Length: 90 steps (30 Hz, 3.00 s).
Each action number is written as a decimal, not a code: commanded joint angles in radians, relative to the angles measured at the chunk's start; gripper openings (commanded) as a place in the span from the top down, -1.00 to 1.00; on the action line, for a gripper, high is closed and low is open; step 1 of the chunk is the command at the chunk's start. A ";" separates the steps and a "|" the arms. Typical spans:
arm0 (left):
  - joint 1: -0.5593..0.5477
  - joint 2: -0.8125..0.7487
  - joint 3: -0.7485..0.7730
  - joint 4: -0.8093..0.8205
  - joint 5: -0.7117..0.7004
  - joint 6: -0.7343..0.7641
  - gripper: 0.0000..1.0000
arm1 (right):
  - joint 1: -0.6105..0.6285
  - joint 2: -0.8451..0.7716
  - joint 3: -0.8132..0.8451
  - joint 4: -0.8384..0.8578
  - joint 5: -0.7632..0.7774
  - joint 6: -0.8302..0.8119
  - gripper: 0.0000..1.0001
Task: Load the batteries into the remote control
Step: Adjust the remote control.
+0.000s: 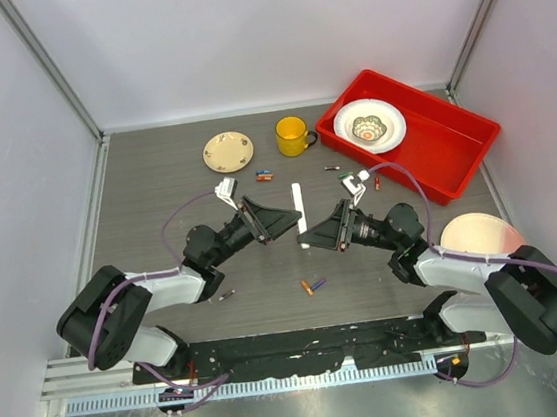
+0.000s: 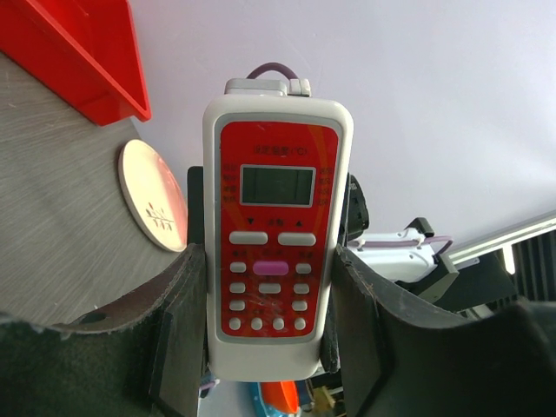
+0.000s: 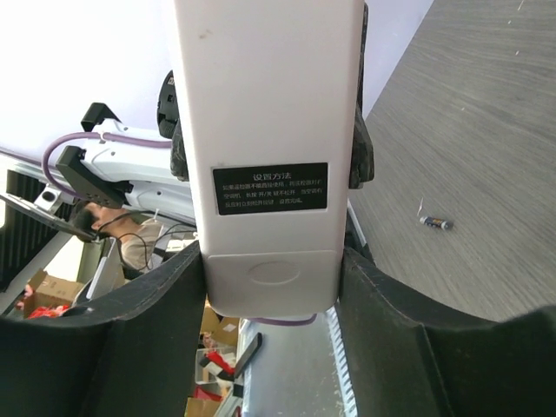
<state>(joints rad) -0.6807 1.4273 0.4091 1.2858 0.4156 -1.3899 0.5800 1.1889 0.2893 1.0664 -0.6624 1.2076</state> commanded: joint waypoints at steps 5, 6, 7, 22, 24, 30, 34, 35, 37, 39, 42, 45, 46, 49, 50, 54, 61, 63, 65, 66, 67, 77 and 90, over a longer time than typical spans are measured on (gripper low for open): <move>-0.005 -0.011 0.036 0.260 0.012 -0.001 0.93 | -0.003 -0.015 0.037 0.058 -0.072 -0.008 0.39; -0.003 -0.007 0.039 0.260 0.023 -0.004 0.78 | -0.003 -0.024 0.039 0.047 -0.081 -0.029 0.46; -0.002 0.005 0.042 0.260 0.034 -0.006 0.51 | -0.005 -0.041 0.054 -0.029 -0.104 -0.054 0.53; 0.089 -0.043 0.000 0.063 -0.035 0.070 -1.00 | 0.099 -0.213 0.470 -1.419 0.340 -0.835 0.98; 0.083 -0.111 0.019 -0.160 -0.085 0.148 -0.99 | 0.144 -0.192 0.499 -1.464 0.464 -0.864 0.98; -0.023 -0.292 0.201 -0.860 -0.305 0.491 -0.99 | 0.234 -0.153 0.576 -1.530 0.684 -0.875 0.98; -0.059 -0.275 0.235 -0.976 -0.342 0.513 -0.99 | 0.288 -0.135 0.617 -1.525 0.783 -0.862 0.98; -0.063 -0.274 0.218 -0.964 -0.347 0.503 -0.98 | 0.293 -0.130 0.620 -1.522 0.796 -0.862 0.98; -0.071 -0.269 0.200 -0.942 -0.354 0.477 -0.95 | 0.313 -0.120 0.628 -1.513 0.807 -0.858 0.98; -0.080 -0.255 0.194 -0.924 -0.356 0.462 -0.93 | 0.326 -0.103 0.634 -1.508 0.811 -0.856 0.99; -0.086 -0.222 0.221 -0.936 -0.336 0.460 -0.87 | 0.357 -0.083 0.645 -1.510 0.830 -0.856 0.98; -0.089 -0.199 0.231 -0.907 -0.314 0.442 -0.80 | 0.382 -0.074 0.651 -1.513 0.848 -0.856 0.98; -0.091 -0.191 0.231 -0.886 -0.311 0.433 -0.74 | 0.386 -0.069 0.652 -1.516 0.853 -0.858 0.98; -0.097 -0.168 0.246 -0.875 -0.293 0.430 -0.58 | 0.397 -0.064 0.656 -1.520 0.873 -0.859 0.98; -0.095 -0.163 0.252 -0.875 -0.288 0.430 -0.54 | 0.397 -0.064 0.656 -1.520 0.873 -0.859 0.99; -0.097 -0.150 0.241 -0.843 -0.284 0.411 -0.40 | 0.400 -0.066 0.651 -1.520 0.879 -0.861 0.98; -0.102 -0.116 0.224 -0.755 -0.273 0.368 -0.36 | 0.406 -0.054 0.648 -1.507 0.874 -0.856 0.98; -0.105 -0.105 0.218 -0.729 -0.273 0.355 -0.33 | 0.406 -0.051 0.645 -1.501 0.871 -0.858 0.98; -0.109 -0.097 0.215 -0.703 -0.270 0.351 -0.28 | 0.406 -0.048 0.645 -1.501 0.871 -0.856 0.98; -0.111 -0.094 0.217 -0.700 -0.270 0.353 -0.21 | 0.408 -0.046 0.646 -1.499 0.870 -0.856 0.98; -0.112 -0.091 0.217 -0.691 -0.267 0.353 -0.18 | 0.408 -0.046 0.646 -1.497 0.870 -0.858 0.99; -0.118 -0.065 0.181 -0.611 -0.239 0.328 0.20 | 0.408 -0.051 0.646 -1.504 0.877 -0.865 0.98; -0.118 -0.091 0.128 -0.540 -0.336 0.325 1.00 | 0.408 -0.084 0.645 -1.508 0.860 -0.839 -0.28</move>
<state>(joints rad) -0.7975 1.3632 0.5621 0.6811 0.1516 -1.0859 0.9817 1.1454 0.8940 -0.4820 0.1974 0.3492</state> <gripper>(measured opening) 0.248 0.620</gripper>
